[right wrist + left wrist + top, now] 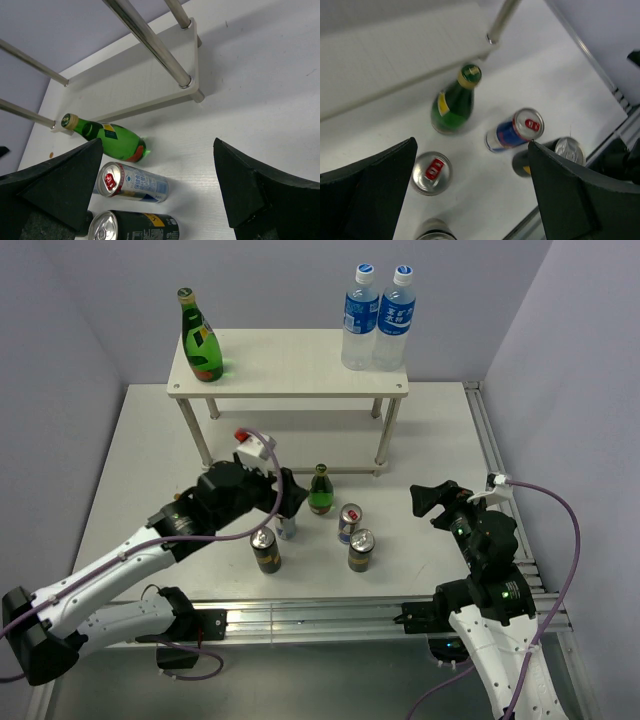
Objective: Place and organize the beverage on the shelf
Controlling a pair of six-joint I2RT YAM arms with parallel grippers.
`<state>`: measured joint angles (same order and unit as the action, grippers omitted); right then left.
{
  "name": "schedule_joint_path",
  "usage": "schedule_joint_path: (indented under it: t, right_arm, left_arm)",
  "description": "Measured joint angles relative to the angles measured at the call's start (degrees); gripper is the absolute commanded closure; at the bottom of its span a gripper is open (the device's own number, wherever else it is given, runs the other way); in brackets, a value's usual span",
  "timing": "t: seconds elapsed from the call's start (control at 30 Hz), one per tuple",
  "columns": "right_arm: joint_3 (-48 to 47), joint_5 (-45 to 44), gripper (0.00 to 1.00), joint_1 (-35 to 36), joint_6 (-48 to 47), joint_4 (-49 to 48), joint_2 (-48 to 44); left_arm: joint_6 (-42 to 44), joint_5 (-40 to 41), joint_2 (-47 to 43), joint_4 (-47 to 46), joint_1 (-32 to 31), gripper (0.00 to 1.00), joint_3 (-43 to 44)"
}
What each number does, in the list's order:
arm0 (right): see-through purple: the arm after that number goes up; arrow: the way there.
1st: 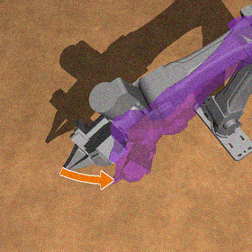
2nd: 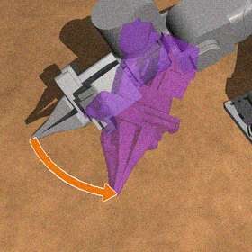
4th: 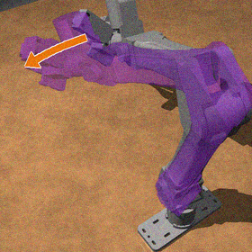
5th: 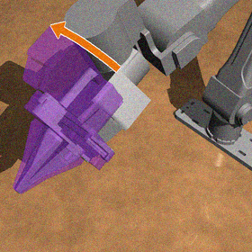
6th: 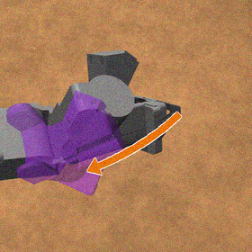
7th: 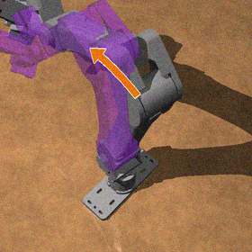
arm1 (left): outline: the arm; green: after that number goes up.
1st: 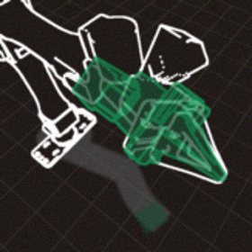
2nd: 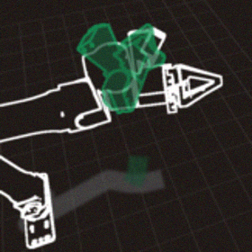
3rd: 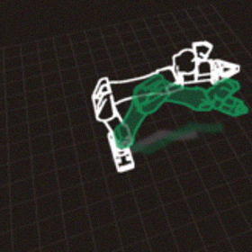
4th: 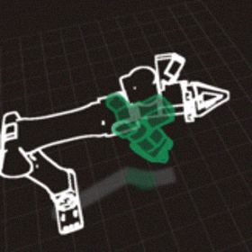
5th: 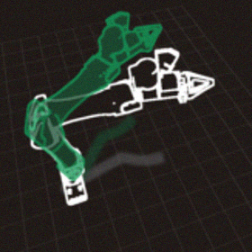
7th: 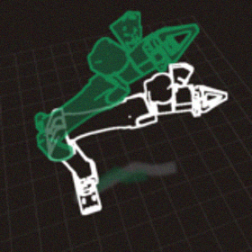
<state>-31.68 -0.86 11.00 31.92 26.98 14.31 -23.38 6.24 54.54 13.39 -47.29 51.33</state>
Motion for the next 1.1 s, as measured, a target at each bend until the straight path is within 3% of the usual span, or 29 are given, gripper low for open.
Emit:
schedule_joint_path:
  t: [0.23,0.47,0.77,1.1]
  right_arm:
    - [0.0,-0.1,0.02,0.0,0.0,0.0,0.0]
    - [0.0,-0.2,0.02,0.1,0.0,0.0,0.0]
    - [0.1,-0.2,0.02,0.1,0.0,0.0,-0.3]
    - [0.2,-0.2,0.02,0.5,0.2,0.0,-0.3]
  left_arm:
    - [-4.7,2.1,8.9,-6.7,-9.5,0.01,-3.6]
    - [-9.1,11.6,16.4,-12.7,-16.3,0.01,-3.6]
    - [-15.5,25.5,22.3,-15.1,-18.0,0.01,-3.5]
    - [-20.3,33.7,28.6,-17.8,-19.5,0.01,-3.7]
